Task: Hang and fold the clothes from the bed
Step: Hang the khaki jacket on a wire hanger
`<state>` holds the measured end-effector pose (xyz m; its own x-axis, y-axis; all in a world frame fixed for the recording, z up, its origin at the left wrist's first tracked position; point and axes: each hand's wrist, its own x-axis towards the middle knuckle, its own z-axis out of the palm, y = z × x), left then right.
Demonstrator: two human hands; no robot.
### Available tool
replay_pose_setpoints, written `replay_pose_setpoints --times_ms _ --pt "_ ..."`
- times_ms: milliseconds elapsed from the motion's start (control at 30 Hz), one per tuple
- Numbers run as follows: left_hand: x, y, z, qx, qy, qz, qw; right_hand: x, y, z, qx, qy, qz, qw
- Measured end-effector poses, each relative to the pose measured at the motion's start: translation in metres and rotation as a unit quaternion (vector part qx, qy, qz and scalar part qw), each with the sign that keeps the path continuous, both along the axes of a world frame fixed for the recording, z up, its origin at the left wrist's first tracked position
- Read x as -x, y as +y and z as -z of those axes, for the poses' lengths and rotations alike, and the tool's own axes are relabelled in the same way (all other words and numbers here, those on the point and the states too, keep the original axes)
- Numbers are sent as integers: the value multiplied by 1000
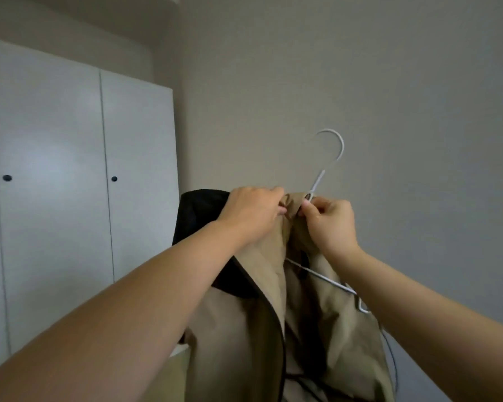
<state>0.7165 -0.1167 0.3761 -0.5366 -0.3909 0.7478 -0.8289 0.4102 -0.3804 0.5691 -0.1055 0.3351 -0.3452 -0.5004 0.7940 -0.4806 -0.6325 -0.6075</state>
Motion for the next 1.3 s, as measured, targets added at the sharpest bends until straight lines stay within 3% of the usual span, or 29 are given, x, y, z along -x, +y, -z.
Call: replay_pose_setpoints --times_ms 133,233,333,467,600,700,767,833,967,1067,1233,1300 --pt "5 -21 25 -58 67 -16 996 13 -20 7 -70 122 56 988" --pt "-1 -36 51 -120 193 9 974 25 -24 30 -17 166 140 976" --pt "-4 -46 69 -156 334 31 929 39 -22 84 11 139 176 974" --pt "7 -47 82 -163 395 78 901 52 -27 174 -166 38 148 974" --pt "17 -45 90 -173 407 127 888 65 -31 239 -390 -132 172 895" --pt "15 -45 98 -182 419 148 877 71 -36 267 -481 -376 -50 790" --pt "8 -46 105 -196 412 151 877 66 -39 284 -508 -395 -177 745" --pt "-5 -48 112 -214 403 145 878 59 -46 290 -503 -394 -178 748" --pt "-42 -52 129 -232 383 113 887 61 -62 266 -467 -376 -81 796" --pt "-56 -52 139 -240 398 117 878 70 -72 258 -460 -354 -47 813" --pt "-45 -46 135 -238 385 153 879 33 -66 287 -528 -254 -143 797" --pt "-47 -45 135 -235 381 152 881 17 -66 295 -548 -183 -138 805"
